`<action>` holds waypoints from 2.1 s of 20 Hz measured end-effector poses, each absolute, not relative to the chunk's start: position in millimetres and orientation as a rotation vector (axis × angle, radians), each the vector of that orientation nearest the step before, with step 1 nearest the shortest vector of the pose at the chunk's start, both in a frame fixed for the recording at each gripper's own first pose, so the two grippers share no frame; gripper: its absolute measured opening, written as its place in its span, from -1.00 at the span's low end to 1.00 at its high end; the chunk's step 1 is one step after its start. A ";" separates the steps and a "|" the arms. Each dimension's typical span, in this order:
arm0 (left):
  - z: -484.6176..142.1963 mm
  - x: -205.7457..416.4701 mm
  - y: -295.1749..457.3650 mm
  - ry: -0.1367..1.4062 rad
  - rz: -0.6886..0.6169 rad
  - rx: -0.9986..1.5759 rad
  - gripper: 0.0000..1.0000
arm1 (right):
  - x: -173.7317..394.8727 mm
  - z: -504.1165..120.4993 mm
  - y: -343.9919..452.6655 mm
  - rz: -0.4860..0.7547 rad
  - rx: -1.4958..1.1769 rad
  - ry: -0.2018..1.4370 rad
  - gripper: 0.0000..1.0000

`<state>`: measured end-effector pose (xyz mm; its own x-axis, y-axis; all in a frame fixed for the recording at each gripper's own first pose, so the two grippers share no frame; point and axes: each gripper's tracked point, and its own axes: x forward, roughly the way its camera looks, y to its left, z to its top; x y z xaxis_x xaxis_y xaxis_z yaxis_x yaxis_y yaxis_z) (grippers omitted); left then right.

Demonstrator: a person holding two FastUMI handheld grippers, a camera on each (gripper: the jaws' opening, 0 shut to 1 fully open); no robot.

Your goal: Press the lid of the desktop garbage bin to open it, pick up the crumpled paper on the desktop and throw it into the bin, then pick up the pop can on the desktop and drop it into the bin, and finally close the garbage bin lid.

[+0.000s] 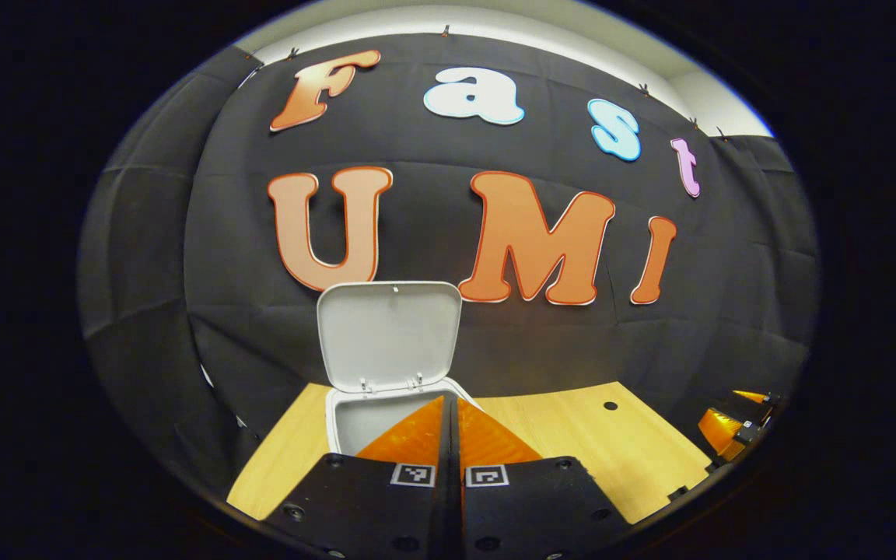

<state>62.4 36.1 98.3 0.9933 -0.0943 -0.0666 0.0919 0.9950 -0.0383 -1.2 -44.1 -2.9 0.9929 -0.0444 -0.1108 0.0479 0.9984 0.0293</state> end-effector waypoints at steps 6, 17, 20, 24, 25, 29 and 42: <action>102.0 40.1 26.2 0.008 -0.076 -0.014 -1.00 | -4.9 -2.2 -45.7 -0.036 0.033 0.106 0.91; 56.9 40.9 21.5 0.058 -0.073 -0.064 -0.53 | -7.9 -8.7 -38.6 0.002 0.011 0.126 0.91; 48.5 42.5 9.1 0.073 -0.116 -0.086 0.81 | -5.6 -12.2 -32.4 0.027 0.000 0.141 0.91; 43.2 46.6 10.9 0.077 -0.092 -0.035 0.82 | 0.3 -21.9 -32.1 0.053 0.017 0.172 0.91; 40.2 45.7 8.7 0.081 -0.095 -0.022 0.82 | 2.9 -28.3 -33.1 0.061 0.016 0.188 0.91; 29.7 46.3 3.1 0.102 -0.120 -0.003 0.87 | 11.4 -77.8 -29.1 0.173 0.051 0.346 0.91; -24.8 60.6 37.2 0.231 -0.115 0.005 0.88 | 17.0 -288.3 -48.8 0.165 -0.030 0.908 0.93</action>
